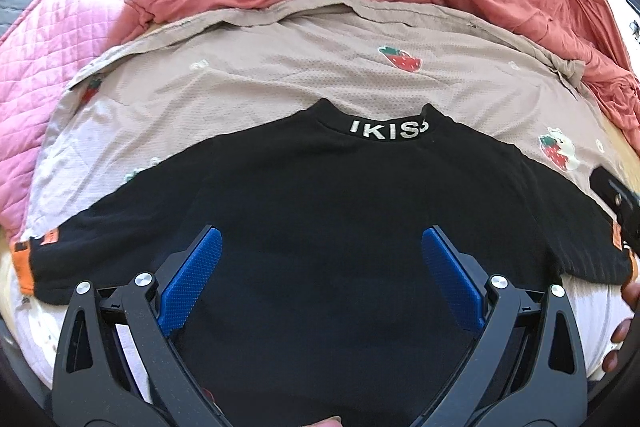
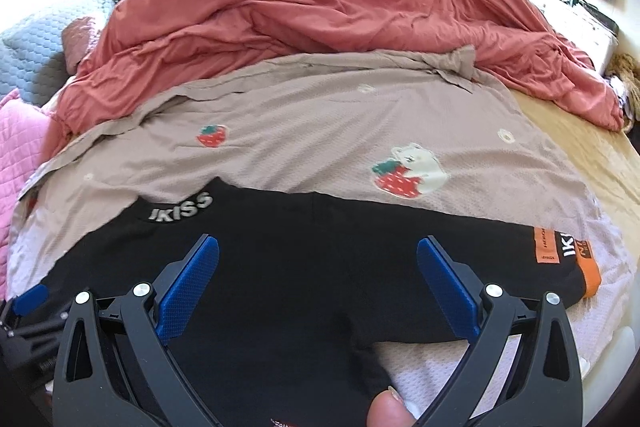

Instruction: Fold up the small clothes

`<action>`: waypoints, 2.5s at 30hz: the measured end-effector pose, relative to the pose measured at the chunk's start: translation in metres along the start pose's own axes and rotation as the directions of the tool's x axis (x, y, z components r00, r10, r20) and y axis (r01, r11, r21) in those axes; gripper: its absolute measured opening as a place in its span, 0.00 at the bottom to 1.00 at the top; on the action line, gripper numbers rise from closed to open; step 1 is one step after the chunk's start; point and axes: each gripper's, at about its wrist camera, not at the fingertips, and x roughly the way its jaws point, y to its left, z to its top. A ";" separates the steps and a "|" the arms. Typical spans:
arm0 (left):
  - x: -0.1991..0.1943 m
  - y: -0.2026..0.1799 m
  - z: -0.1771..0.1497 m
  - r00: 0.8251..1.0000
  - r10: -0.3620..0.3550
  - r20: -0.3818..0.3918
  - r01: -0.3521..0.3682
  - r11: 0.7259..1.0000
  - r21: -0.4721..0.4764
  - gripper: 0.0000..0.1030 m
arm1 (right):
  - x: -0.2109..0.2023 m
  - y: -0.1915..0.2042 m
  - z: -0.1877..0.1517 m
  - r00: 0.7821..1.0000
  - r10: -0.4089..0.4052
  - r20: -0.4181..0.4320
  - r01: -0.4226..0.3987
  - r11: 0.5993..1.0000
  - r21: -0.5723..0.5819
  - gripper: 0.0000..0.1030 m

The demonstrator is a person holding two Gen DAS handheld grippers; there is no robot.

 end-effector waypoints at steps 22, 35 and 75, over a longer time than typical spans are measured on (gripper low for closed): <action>0.058 -0.088 -0.015 0.993 -0.083 -0.088 0.096 0.984 0.152 0.92 | 0.026 -0.219 -0.007 0.920 -0.375 -0.115 0.392 0.871 0.296 0.96; 0.067 -0.114 -0.023 0.994 -0.070 -0.084 0.088 0.970 0.228 0.92 | 0.055 -0.301 -0.052 0.851 -0.392 -0.349 0.519 0.728 0.449 0.96; 0.048 -0.005 -0.021 0.999 -0.042 -0.026 0.040 0.998 -0.044 0.92 | 0.039 -0.076 0.004 0.956 0.294 -0.025 -0.286 0.945 0.159 0.08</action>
